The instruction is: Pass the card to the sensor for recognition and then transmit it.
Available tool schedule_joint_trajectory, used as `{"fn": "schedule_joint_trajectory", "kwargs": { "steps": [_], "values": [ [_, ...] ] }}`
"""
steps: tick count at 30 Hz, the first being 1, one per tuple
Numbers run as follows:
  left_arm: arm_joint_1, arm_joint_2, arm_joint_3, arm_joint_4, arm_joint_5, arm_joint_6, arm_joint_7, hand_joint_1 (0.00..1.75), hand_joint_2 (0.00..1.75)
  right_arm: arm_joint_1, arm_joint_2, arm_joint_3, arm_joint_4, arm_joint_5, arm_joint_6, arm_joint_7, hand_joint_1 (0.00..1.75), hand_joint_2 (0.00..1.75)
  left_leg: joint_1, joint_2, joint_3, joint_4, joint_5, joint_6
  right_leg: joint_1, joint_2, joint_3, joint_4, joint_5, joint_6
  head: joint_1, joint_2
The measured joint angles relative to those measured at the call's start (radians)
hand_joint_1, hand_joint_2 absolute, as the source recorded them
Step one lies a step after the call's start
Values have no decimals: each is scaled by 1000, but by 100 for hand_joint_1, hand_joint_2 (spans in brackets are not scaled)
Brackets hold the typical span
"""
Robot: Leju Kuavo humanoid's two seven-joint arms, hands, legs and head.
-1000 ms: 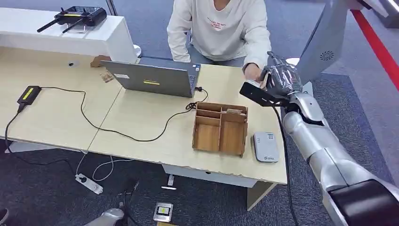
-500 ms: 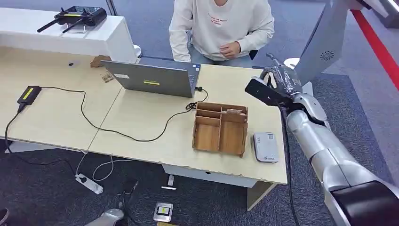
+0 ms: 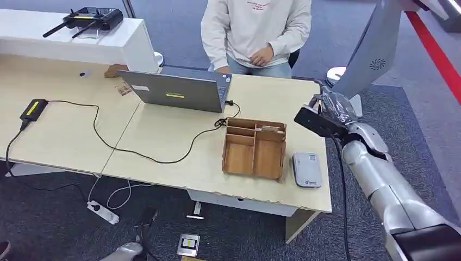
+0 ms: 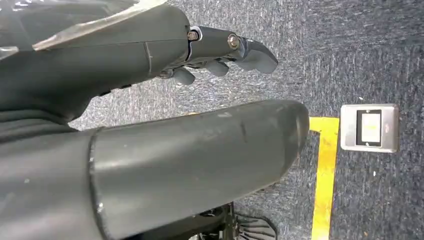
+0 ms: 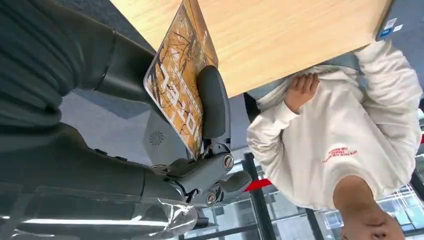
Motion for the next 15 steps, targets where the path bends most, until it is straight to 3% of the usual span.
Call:
{"fn": "schedule_joint_trajectory", "kwargs": {
  "steps": [15],
  "values": [
    [-1, -1, 4, 0, 24, -8, 54, 0, 0, 117, -42, 4, -68, -4, 32, 59, 175, 175, 0, 0, 0, 0, 0, 0, 0, 0, 0, 0, 0, 0, 0, 0]
  ]
}}
